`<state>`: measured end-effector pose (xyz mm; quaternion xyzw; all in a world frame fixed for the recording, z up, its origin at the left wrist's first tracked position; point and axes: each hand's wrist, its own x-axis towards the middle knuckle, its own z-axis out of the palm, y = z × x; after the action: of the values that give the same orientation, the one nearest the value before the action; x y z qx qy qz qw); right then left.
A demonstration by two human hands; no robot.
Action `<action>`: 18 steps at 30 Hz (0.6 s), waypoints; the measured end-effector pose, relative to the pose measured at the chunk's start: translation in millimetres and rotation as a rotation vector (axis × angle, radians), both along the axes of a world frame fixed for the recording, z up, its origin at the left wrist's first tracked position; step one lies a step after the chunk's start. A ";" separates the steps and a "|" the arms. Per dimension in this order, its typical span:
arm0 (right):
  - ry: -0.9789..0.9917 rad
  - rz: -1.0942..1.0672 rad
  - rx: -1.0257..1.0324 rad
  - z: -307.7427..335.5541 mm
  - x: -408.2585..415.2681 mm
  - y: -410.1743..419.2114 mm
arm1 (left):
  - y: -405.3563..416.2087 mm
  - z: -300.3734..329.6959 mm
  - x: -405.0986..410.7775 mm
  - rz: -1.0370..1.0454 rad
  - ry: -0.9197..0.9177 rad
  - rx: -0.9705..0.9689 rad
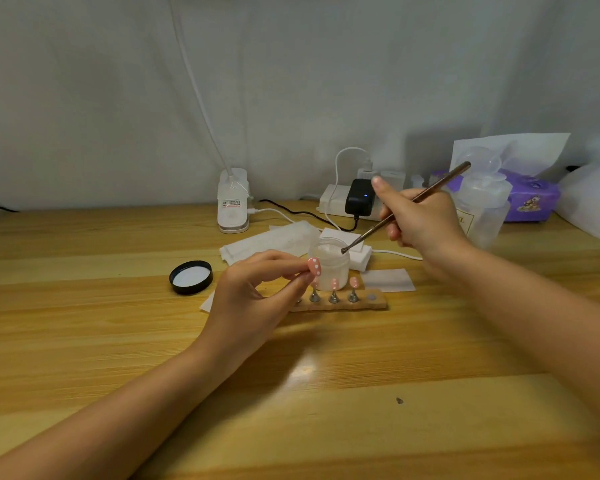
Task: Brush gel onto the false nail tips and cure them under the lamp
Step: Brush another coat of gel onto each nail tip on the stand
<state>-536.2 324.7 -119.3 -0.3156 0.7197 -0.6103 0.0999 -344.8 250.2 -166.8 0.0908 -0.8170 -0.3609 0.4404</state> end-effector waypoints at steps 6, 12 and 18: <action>-0.030 -0.073 -0.075 -4.6 -3.2 10.6 | 0.4 1.0 -0.4 0.014 -0.010 -0.005; -0.026 0.064 -0.280 -10.4 19.6 29.6 | 0.7 1.5 -0.8 -0.007 -0.028 -0.009; 0.338 0.273 -0.401 -35.3 50.4 42.7 | 1.0 1.0 -1.4 0.002 -0.068 0.005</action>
<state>-485.8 367.5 -154.6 -0.5200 0.5421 -0.6601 -0.0047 -346.2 251.1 -165.8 0.1050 -0.8306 -0.3594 0.4123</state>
